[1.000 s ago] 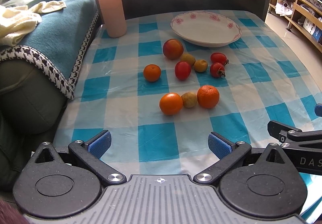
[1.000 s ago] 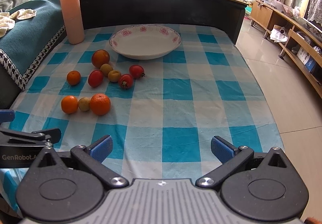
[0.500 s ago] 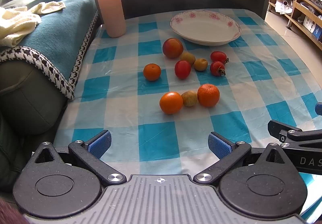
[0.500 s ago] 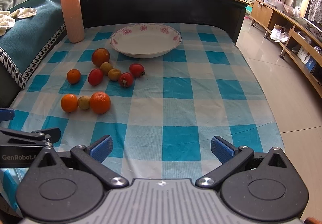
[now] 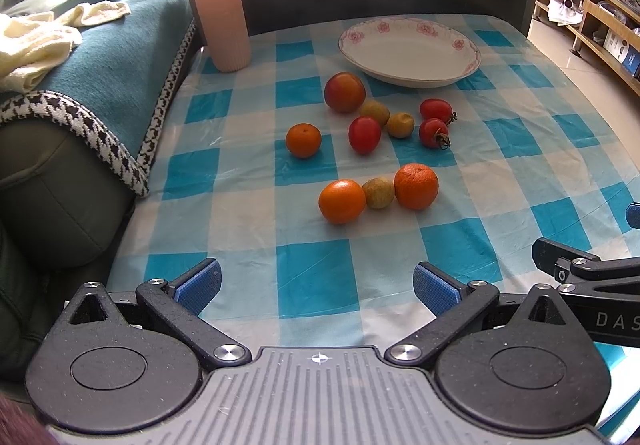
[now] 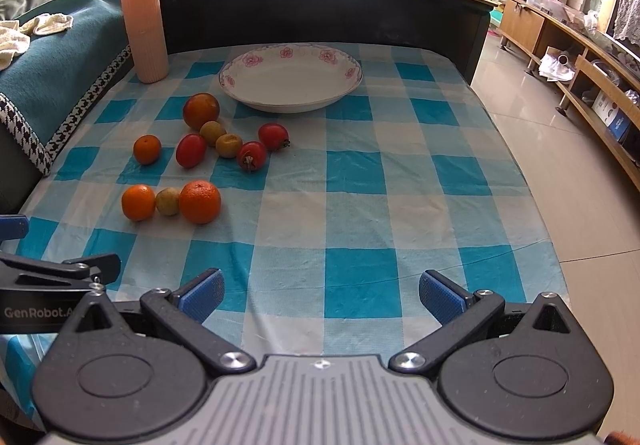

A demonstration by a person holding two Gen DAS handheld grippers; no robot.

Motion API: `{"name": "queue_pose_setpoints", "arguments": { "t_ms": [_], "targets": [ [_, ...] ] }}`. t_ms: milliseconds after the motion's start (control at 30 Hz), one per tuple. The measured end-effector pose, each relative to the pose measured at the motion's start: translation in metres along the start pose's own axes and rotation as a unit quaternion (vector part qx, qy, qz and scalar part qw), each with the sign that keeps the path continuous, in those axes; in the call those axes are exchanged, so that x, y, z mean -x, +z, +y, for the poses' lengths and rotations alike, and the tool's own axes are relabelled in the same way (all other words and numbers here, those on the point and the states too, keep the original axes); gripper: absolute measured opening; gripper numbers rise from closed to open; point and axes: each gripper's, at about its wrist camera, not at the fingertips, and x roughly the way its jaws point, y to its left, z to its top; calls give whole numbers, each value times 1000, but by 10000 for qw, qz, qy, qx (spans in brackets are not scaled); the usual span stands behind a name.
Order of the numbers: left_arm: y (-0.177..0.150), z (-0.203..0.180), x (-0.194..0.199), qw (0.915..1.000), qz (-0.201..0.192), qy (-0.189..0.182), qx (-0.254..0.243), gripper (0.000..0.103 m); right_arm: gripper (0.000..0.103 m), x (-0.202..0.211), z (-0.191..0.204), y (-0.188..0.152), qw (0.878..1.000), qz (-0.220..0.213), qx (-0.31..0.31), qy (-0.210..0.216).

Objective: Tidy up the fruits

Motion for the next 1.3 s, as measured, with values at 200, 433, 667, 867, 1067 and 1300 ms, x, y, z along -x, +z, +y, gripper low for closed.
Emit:
{"name": "queue_pose_setpoints", "arguments": {
  "t_ms": [200, 433, 667, 867, 1067, 1300],
  "targets": [
    [1, 0, -1, 10000, 37, 31, -26, 103, 103, 0, 1, 0, 10000, 14, 4, 3],
    [1, 0, -1, 10000, 74, 60, -25, 103, 103, -1, 2, -2, 10000, 30, 8, 10],
    [2, 2, -1, 9999, 102, 99, 4, 103, 103, -3, 5, 2, 10000, 61, 31, 34],
    [4, 4, -4, 9997, 167, 173, 25, 102, 103, -7, 9, 5, 9999, 74, 112, 63],
    [4, 11, -8, 9996, 147, 259, -4, 102, 103, -16, 17, 14, 9994, 33, 296, 167],
    [7, 30, -15, 9994, 152, 70, 298, 102, 103, -34, 36, 26, 9964, -96, 728, 432]
  ]
}}
